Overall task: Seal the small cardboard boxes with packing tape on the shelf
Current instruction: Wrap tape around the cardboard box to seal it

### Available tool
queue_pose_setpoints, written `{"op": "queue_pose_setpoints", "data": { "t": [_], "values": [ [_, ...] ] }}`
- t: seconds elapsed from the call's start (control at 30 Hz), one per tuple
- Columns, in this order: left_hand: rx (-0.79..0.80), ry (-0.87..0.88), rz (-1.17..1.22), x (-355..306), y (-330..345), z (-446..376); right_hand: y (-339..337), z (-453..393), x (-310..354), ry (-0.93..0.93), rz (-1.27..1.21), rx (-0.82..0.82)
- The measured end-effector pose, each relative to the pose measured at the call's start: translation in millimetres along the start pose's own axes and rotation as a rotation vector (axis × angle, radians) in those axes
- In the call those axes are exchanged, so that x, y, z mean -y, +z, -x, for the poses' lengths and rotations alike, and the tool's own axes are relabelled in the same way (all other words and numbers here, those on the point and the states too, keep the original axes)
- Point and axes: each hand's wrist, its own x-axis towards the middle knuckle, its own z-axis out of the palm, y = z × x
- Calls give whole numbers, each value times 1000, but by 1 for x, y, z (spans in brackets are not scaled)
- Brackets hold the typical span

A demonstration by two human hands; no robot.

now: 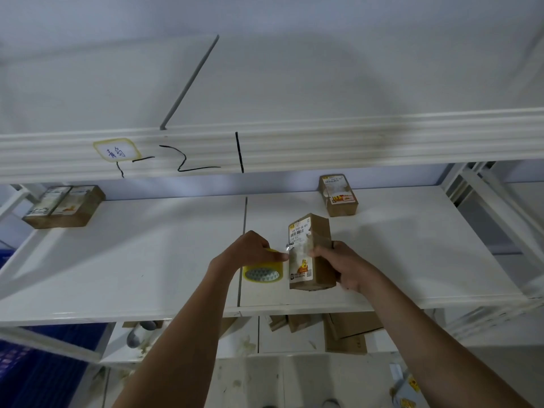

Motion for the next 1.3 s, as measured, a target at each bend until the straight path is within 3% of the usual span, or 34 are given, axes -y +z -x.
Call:
{"op": "queue_pose_setpoints", "data": {
  "t": [0.2,0.37,0.53,0.63,0.93,1.13,1.3],
  "values": [
    [71,30,187,-1,-2,4,5,11,2,-8,-179,142],
    [50,29,96,-2,-1,7,8,12,0,-4,-201,207],
    [33,31,56,-3,5,9,16,4,1,-18,54,11],
    [-1,42,118,-6,2,10,13,-2,-3,-33,5,-90],
    [48,96,271,18,-5,11,-9,10,2,-10,-19,-85],
    [-138,1,-115,9,-5,12,-11,11,5,-36,-84,-54],
    [-72,-17,-65,4,-5,12,-9,11,3,-61,-140,19]
  ]
}}
